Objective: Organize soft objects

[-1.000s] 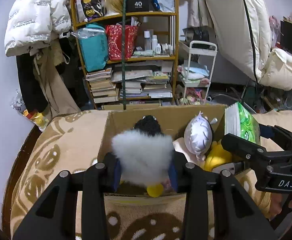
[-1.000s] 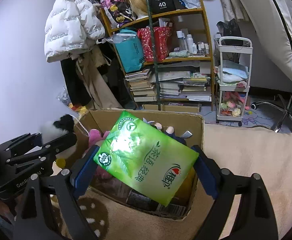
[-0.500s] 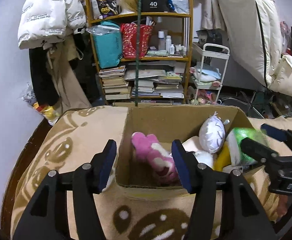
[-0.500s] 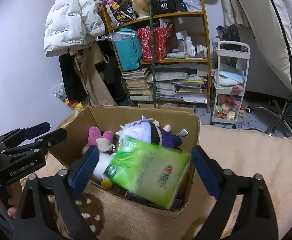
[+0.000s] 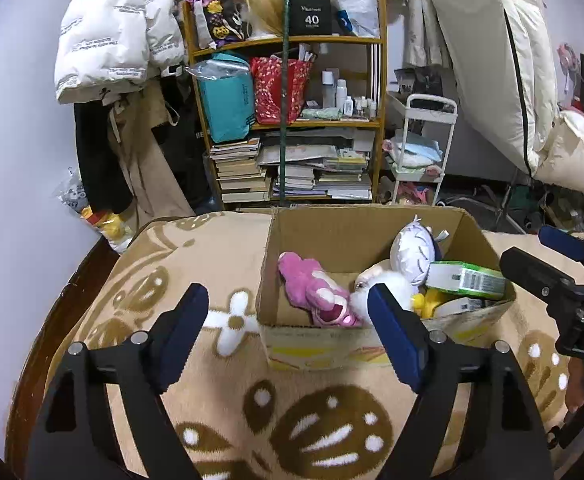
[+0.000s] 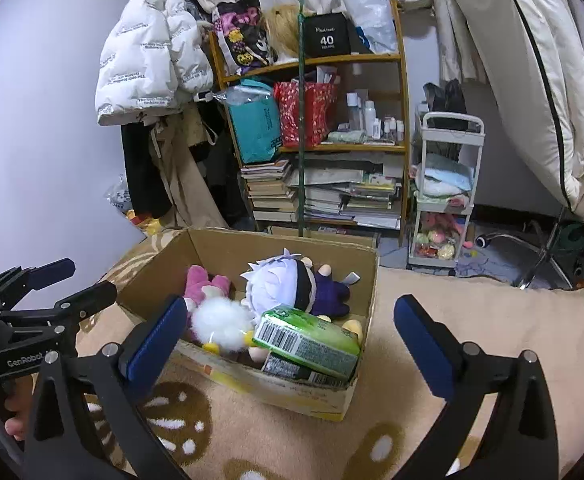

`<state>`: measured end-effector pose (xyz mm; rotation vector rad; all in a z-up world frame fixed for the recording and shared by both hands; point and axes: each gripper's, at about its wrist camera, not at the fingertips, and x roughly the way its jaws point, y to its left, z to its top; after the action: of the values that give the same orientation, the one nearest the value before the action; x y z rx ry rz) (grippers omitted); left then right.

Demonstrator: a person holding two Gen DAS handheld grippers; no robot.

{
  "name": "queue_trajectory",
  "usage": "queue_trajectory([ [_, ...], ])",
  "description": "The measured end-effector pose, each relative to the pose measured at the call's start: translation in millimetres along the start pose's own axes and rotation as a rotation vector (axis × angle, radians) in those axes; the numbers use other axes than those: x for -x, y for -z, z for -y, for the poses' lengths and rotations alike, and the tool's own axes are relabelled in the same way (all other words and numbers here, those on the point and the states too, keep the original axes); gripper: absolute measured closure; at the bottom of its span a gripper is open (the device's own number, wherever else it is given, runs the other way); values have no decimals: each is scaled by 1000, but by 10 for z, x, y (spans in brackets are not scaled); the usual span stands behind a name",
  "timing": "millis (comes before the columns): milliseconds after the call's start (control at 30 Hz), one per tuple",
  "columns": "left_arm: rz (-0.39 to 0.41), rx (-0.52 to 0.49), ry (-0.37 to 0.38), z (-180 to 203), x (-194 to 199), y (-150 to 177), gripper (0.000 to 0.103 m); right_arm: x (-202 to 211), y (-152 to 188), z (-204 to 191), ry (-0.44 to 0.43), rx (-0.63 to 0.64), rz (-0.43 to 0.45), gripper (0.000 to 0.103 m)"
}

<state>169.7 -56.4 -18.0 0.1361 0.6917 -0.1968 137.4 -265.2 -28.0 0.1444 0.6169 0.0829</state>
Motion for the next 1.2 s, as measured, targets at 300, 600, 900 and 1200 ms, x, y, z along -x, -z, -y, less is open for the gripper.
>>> queue_trajectory([
  [300, 52, 16, -17, -60, 384, 54, 7, 375, 54, -23, 19, -12, 34, 0],
  [600, 109, 43, -28, -162, 847, 204, 4, 833, 83, 35, 35, -43, 85, 0],
  [900, 161, 39, -37, -169, 1278, 435, 4, 1224, 176, 29, 63, -55, 152, 0],
  [1200, 168, 51, -64, -189, 1462, 675, 4, 1465, 290, 56, 80, -68, 163, 0],
])
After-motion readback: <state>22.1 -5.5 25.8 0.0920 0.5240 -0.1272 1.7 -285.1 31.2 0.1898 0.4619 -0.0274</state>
